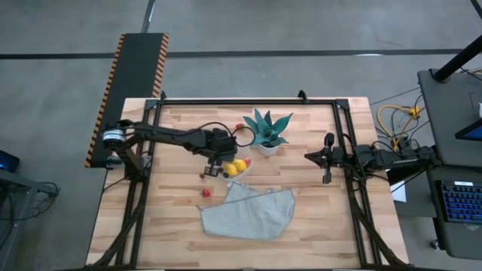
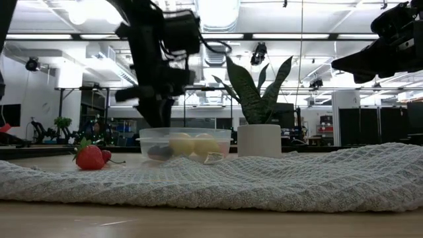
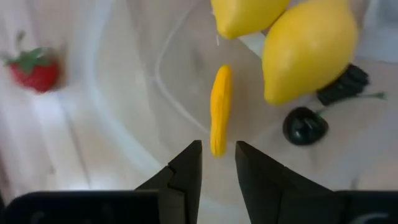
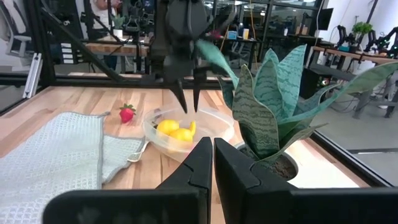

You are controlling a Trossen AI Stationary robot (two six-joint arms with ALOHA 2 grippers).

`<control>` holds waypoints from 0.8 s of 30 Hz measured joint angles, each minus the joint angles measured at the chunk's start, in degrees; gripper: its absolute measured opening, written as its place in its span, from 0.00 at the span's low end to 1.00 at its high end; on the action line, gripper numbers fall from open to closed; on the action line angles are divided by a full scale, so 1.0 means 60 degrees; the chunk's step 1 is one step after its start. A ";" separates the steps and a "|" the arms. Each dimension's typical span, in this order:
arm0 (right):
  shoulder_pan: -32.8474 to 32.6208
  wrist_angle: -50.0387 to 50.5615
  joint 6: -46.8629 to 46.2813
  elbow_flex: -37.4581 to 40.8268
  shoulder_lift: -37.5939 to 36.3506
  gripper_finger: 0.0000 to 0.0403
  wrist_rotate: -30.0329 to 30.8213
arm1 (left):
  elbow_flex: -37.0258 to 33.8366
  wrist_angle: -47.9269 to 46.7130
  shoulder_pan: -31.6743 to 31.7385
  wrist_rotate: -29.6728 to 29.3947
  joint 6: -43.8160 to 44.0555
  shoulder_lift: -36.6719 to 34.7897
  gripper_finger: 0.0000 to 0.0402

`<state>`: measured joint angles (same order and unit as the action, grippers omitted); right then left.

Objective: Pick and placing Produce into tupperware
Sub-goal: Put the red cherry into the container

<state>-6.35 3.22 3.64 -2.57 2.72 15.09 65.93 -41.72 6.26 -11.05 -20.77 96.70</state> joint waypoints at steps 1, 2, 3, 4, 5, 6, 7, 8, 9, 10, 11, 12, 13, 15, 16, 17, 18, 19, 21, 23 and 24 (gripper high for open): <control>0.0000 0.0000 0.0000 0.0000 0.0000 0.02 0.0000 | 0.0000 -0.0148 0.0000 0.0000 0.0171 -0.0205 0.21; -0.0002 0.0000 0.0000 0.0000 0.0000 0.02 0.0002 | 0.0000 -0.0291 -0.0001 0.0000 0.0332 -0.0409 0.21; 0.0000 0.0000 0.0000 0.0000 0.0000 0.02 0.0000 | 0.0000 -0.0392 -0.0025 -0.0009 0.0469 -0.0613 0.21; -0.0002 0.0000 0.0000 0.0000 0.0000 0.02 0.0003 | 0.0004 -0.0528 -0.0060 -0.0019 0.0611 -0.0826 0.21; 0.0000 0.0000 0.0000 0.0000 0.0000 0.02 0.0004 | 0.0004 -0.0722 -0.0115 -0.0016 0.0665 -0.1035 0.21; 0.0000 0.0000 -0.0004 0.0000 0.0000 0.02 0.0004 | 0.0004 -0.0915 -0.0206 -0.0024 0.0674 -0.1205 0.21; -0.0001 0.0000 -0.0004 0.0000 0.0000 0.02 0.0004 | 0.0004 -0.1014 -0.0315 -0.0024 0.0690 -0.1358 0.21; 0.0000 0.0000 -0.0004 0.0000 0.0000 0.02 0.0003 | 0.0004 -0.1091 -0.0443 -0.0026 0.0779 -0.1511 0.21; -0.0002 0.0000 -0.0004 0.0000 0.0000 0.02 0.0004 | 0.0004 -0.1203 -0.0572 -0.0033 0.0959 -0.1640 0.21; 0.0000 0.0000 -0.0004 0.0000 0.0000 0.02 0.0004 | 0.0004 -0.1330 -0.0713 -0.0041 0.1156 -0.1753 0.20; 0.0000 0.0000 -0.0004 0.0000 0.0000 0.02 0.0004 | 0.0004 -0.1468 -0.0861 -0.0044 0.1320 -0.1855 0.20; -0.0003 0.0000 -0.0004 0.0000 0.0000 0.02 0.0004 | 0.0004 -0.1650 -0.1004 -0.0048 0.1444 -0.1926 0.20; 0.0000 0.0000 -0.0005 0.0000 0.0000 0.02 0.0004 | 0.0004 -0.1874 -0.1162 -0.0053 0.1583 -0.1980 0.20; 0.0000 0.0000 -0.0004 0.0000 0.0000 0.02 0.0004 | 0.0004 -0.2205 -0.1416 -0.0031 0.1936 -0.2037 0.20; 0.0000 0.0000 -0.0007 0.0000 0.0000 0.02 0.0004 | 0.0004 -0.2301 -0.1524 0.0012 0.2095 -0.2046 0.20; 0.0000 0.0000 -0.0026 0.0000 0.0000 0.02 0.0004 | 0.0004 -0.2385 -0.1618 0.0024 0.2237 -0.2042 0.20; 0.0000 0.0000 -0.0027 0.0000 0.0000 0.02 0.0004 | 0.0004 -0.2471 -0.1702 0.0040 0.2424 -0.2013 0.20; 0.0000 0.0000 -0.0025 0.0000 0.0000 0.02 0.0004 | 0.0000 -0.2530 -0.1794 0.0085 0.2545 -0.1963 0.20; 0.0000 0.0000 -0.0025 0.0000 0.0000 0.02 0.0004 | -0.0108 -0.2576 -0.1904 0.0367 0.2607 -0.1895 0.20; 0.0000 0.0000 -0.0025 0.0000 0.0000 0.02 0.0005 | -0.0289 -0.2646 -0.1938 0.0493 0.2662 -0.1783 0.20; 0.0000 0.0000 -0.0025 0.0000 0.0000 0.02 0.0004 | -0.0423 -0.2626 -0.1938 0.0536 0.2720 -0.1741 0.20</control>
<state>-6.35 3.22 3.49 -2.57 2.72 15.12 63.39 -57.47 -5.37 -7.83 -4.45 86.25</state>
